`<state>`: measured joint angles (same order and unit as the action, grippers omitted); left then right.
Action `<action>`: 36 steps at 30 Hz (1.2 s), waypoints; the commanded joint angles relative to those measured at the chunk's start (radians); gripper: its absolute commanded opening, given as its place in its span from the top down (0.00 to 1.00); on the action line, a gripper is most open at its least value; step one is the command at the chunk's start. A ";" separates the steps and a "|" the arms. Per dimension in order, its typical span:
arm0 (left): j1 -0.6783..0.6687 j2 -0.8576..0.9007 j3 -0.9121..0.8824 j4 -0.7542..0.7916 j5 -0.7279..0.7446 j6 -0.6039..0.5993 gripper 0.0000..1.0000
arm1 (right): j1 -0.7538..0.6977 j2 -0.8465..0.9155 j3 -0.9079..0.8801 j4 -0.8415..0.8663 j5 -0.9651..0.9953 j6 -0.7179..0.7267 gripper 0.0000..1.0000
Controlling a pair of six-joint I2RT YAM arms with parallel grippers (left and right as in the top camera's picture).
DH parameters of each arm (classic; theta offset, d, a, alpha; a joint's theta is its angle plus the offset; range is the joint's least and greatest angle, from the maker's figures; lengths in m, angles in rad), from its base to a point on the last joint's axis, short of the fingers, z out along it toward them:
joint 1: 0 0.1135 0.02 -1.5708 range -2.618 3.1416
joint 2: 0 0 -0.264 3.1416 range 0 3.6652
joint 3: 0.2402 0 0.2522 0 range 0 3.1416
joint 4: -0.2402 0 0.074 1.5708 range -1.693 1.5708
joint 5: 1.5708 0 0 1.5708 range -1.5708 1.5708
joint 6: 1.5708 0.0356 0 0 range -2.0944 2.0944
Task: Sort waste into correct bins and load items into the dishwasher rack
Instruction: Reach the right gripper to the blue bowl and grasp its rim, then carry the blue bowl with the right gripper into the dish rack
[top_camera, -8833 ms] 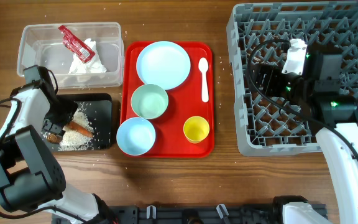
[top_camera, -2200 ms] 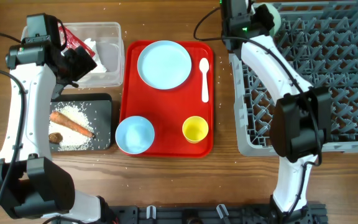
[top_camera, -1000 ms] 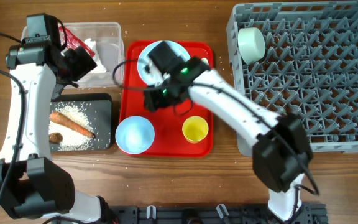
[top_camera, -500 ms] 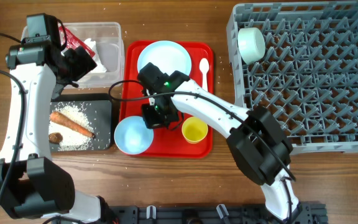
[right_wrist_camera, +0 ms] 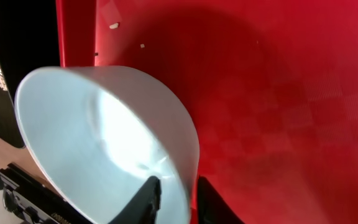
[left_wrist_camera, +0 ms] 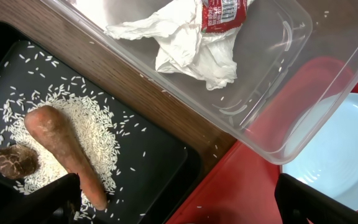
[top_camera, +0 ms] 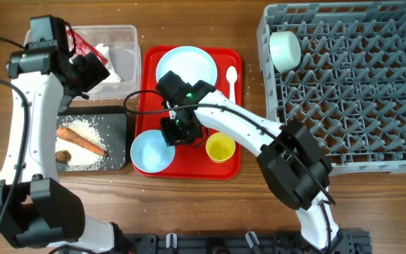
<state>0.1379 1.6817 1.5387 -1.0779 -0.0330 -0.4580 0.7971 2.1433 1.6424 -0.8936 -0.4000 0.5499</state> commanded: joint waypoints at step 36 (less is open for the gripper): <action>0.006 -0.011 0.016 -0.001 -0.013 0.009 0.00 | -0.411 -0.377 0.031 -0.582 1.468 -0.300 0.96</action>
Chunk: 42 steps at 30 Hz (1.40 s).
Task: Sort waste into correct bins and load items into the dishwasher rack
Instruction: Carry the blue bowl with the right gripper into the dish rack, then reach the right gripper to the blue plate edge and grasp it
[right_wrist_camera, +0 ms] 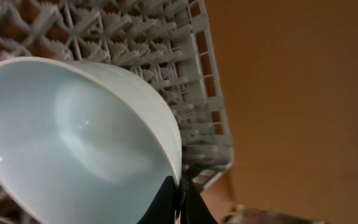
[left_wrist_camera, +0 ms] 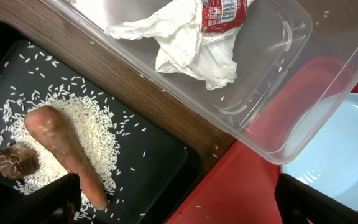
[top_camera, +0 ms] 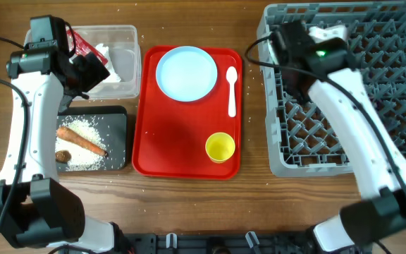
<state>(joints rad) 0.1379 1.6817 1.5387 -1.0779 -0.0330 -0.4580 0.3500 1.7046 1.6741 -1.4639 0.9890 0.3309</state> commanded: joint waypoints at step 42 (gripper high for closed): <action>0.006 -0.011 0.016 -0.001 -0.013 0.009 0.00 | 0.111 0.222 -0.138 0.330 0.070 -0.305 0.96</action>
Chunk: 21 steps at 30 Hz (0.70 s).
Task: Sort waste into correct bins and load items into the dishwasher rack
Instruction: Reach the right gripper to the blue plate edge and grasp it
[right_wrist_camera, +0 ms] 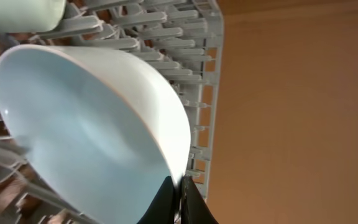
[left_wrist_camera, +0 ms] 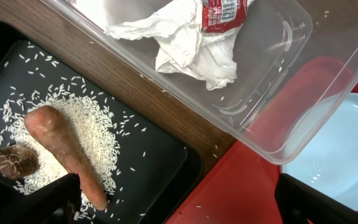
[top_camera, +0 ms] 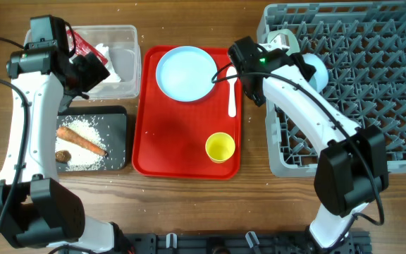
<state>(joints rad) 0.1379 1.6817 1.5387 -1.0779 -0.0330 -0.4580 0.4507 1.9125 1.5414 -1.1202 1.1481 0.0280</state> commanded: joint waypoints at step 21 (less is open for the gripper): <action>0.006 -0.011 0.016 -0.001 -0.013 0.009 0.00 | 0.108 -0.047 0.196 0.026 -0.642 0.053 0.18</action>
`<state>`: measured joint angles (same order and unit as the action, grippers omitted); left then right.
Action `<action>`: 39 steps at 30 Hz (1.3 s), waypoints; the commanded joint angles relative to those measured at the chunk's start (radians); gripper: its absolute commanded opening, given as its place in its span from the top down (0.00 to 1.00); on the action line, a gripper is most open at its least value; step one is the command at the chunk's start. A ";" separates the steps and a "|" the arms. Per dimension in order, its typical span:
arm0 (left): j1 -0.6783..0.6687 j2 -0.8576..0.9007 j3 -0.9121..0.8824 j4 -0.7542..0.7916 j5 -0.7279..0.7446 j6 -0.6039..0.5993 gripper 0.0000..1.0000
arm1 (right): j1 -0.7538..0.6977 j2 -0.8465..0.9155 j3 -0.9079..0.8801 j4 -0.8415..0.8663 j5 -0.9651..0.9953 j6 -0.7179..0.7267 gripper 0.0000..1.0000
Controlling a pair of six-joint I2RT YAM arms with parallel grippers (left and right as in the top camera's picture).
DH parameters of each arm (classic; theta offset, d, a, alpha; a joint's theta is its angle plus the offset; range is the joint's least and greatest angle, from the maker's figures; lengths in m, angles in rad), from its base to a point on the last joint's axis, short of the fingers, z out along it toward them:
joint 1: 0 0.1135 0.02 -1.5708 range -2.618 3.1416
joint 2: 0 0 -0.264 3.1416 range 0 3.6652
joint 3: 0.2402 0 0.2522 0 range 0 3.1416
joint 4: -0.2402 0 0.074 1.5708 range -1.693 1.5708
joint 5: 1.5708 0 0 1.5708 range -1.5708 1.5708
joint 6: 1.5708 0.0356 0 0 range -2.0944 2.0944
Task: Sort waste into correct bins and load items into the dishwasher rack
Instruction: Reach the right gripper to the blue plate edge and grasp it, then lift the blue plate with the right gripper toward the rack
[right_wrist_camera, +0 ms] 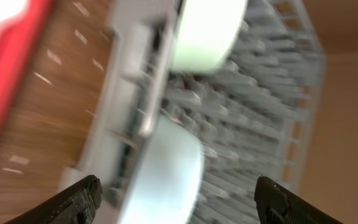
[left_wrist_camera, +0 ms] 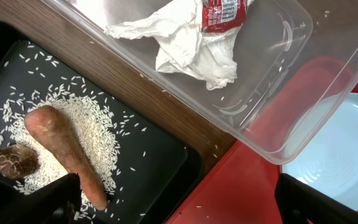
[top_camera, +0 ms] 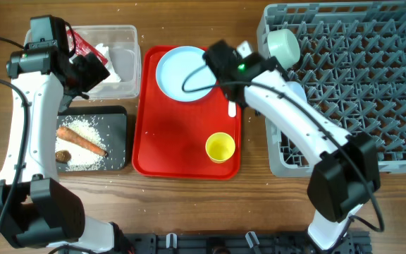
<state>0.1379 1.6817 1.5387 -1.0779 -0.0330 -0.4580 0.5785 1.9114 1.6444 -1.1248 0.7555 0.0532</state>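
Observation:
The light-blue bowl [top_camera: 294, 92] stands on edge in the grey dishwasher rack [top_camera: 372, 106] near its left wall; the right wrist view shows the bowl [right_wrist_camera: 166, 168] blurred. My right gripper [top_camera: 224, 62] hangs open and empty over the red tray [top_camera: 182, 141], between plate and rack, its open fingers framing the bowl [right_wrist_camera: 179, 205]. A pale cup [top_camera: 282, 46] lies in the rack's corner. On the tray are a blue plate [top_camera: 185, 73], a white spoon [top_camera: 232, 107] and a yellow cup [top_camera: 220, 147]. My left gripper [left_wrist_camera: 179, 205] is open above the bins.
A clear bin [top_camera: 111, 53] holds crumpled paper [left_wrist_camera: 191, 46] and a red wrapper [left_wrist_camera: 222, 12]. A black tray [top_camera: 118, 141] carries rice, a carrot [left_wrist_camera: 64, 152] and a brown lump [left_wrist_camera: 14, 162]. The right arm stretches across the rack's left edge.
My right gripper let go of the blue bowl, which now stands in the rack, and has moved left to above the tray's top right. The left arm has not moved.
My right gripper was shut on the blue bowl's rim at the tray's lower left. Then it held the bowl over the rack's top-left corner, then lower by the pale cup. Now the bowl rests in the rack and the gripper is open, away from it.

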 commanded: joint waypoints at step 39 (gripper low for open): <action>0.005 -0.011 0.016 -0.001 -0.013 0.009 0.00 | -0.118 0.297 0.082 0.366 -0.684 0.226 0.54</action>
<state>0.1379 1.6817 1.5387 -1.0779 -0.0330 -0.4580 0.4618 2.2555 1.7111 -0.7609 0.0483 0.2840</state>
